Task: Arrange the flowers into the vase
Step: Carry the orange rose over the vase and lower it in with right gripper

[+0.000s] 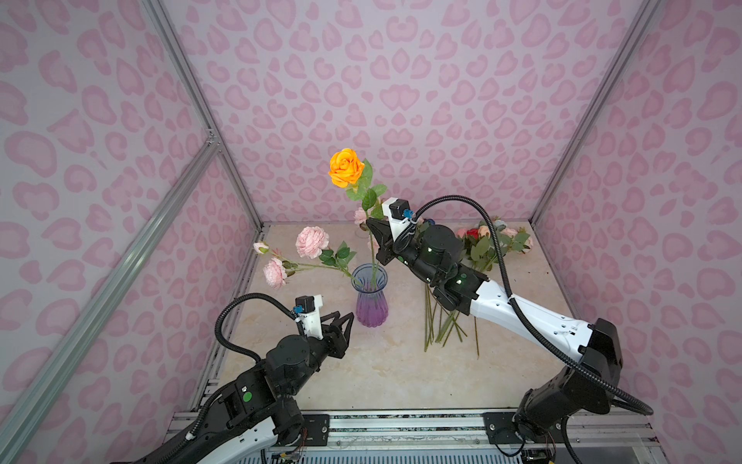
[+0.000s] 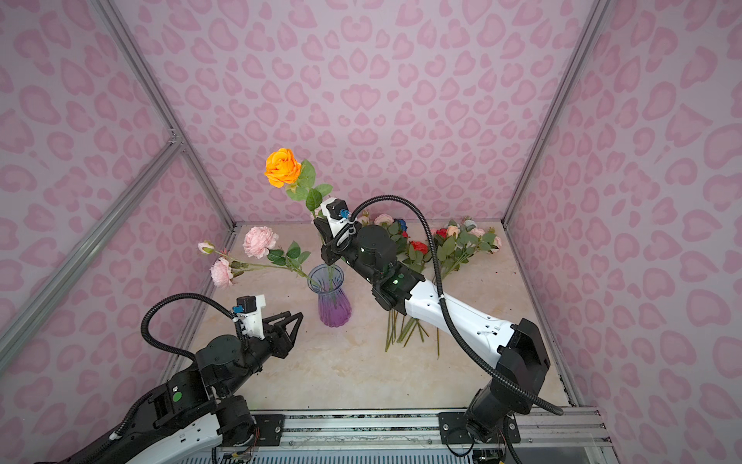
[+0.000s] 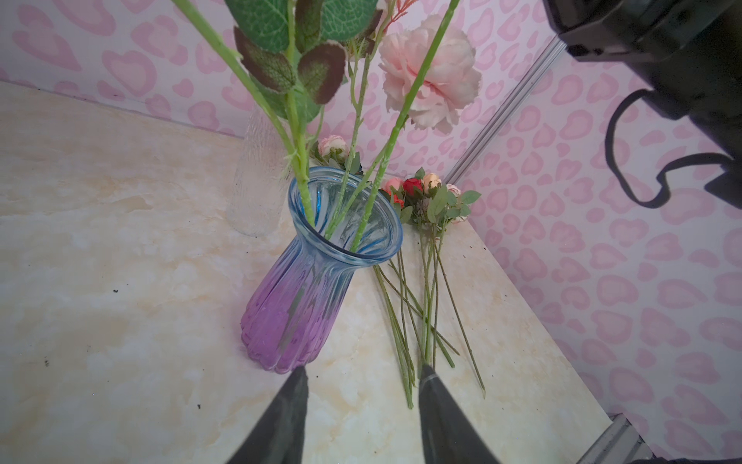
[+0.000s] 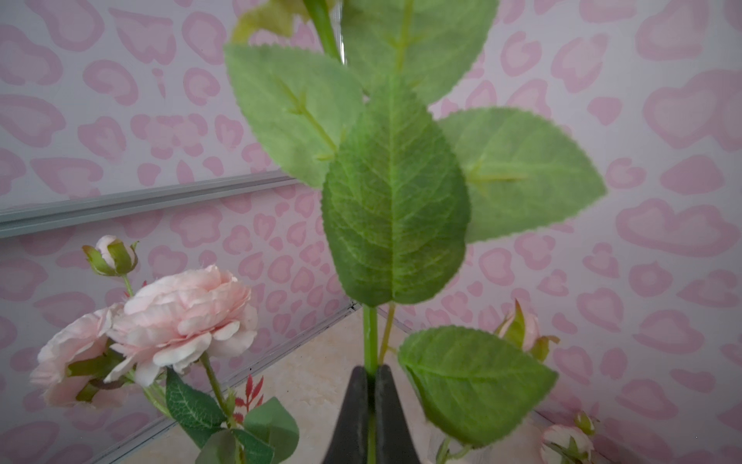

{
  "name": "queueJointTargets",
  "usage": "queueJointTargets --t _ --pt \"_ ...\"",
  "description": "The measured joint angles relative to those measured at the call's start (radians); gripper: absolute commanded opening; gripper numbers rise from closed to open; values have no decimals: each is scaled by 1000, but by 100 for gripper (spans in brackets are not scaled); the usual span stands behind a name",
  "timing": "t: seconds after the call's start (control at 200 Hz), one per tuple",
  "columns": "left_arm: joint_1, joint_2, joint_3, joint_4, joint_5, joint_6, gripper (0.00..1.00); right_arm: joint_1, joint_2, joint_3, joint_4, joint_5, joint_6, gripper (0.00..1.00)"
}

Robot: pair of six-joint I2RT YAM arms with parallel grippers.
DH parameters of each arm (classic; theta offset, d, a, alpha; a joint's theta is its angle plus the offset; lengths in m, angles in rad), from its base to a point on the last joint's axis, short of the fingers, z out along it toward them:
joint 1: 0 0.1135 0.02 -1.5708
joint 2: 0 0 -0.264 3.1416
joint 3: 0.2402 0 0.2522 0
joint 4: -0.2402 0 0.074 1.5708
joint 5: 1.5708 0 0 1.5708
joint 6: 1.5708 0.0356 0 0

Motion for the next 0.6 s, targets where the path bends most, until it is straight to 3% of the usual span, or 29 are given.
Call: queueJointTargets --t 0.6 --pt "0 11 -3 0 0 -7 46 47 -37 -138 33 0 93 14"
